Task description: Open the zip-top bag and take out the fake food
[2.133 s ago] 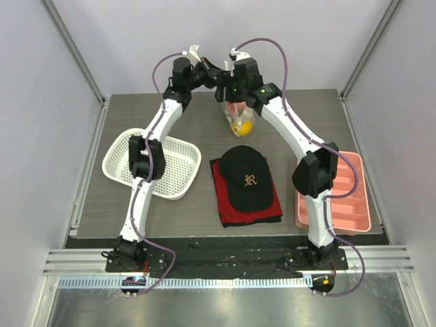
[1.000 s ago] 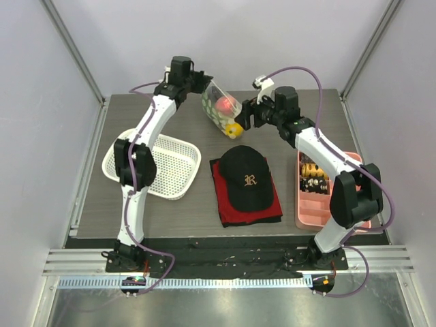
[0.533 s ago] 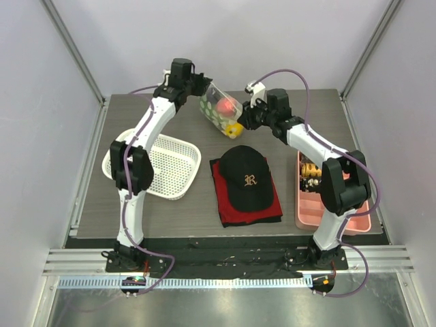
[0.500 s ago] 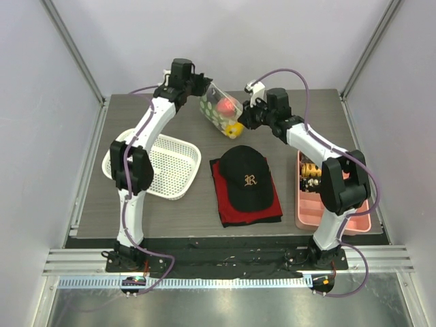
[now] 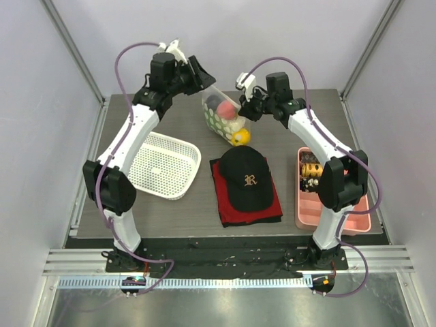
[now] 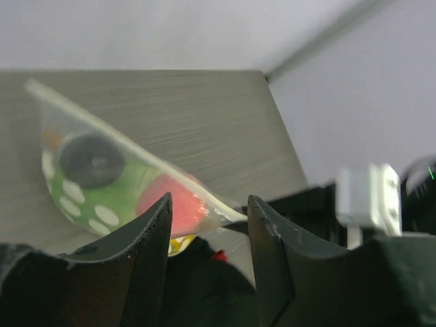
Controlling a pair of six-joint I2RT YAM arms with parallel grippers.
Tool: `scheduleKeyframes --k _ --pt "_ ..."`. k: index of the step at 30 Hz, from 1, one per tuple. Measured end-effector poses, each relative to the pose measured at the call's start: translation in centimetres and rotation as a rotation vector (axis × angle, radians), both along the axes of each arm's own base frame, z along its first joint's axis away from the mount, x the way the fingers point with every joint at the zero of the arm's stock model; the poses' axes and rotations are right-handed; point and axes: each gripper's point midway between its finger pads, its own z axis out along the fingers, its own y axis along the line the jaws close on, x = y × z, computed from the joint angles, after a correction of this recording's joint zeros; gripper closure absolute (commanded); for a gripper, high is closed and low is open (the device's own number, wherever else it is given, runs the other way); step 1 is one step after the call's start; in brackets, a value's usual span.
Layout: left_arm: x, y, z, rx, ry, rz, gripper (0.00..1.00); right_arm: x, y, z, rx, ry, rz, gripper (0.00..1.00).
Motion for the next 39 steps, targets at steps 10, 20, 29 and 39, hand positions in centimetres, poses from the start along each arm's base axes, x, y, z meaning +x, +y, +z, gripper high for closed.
scheduleKeyframes --k 10,20,29,39 --pt "-4.3 -4.4 -0.6 0.385 -0.422 -0.579 0.36 0.1 -1.4 -0.8 -0.066 0.013 0.127 0.98" --pt "-2.6 -7.1 -5.2 0.517 -0.558 -0.827 0.27 -0.1 -0.9 1.4 -0.015 -0.004 0.197 0.98" --pt "-2.1 -8.9 -8.3 0.494 -0.562 -0.911 0.65 -1.0 -0.5 0.7 -0.014 0.038 0.221 0.99" --pt "-1.4 -9.9 -9.0 0.46 -0.511 -0.872 1.0 0.6 -0.2 1.2 0.033 0.079 0.101 0.24"
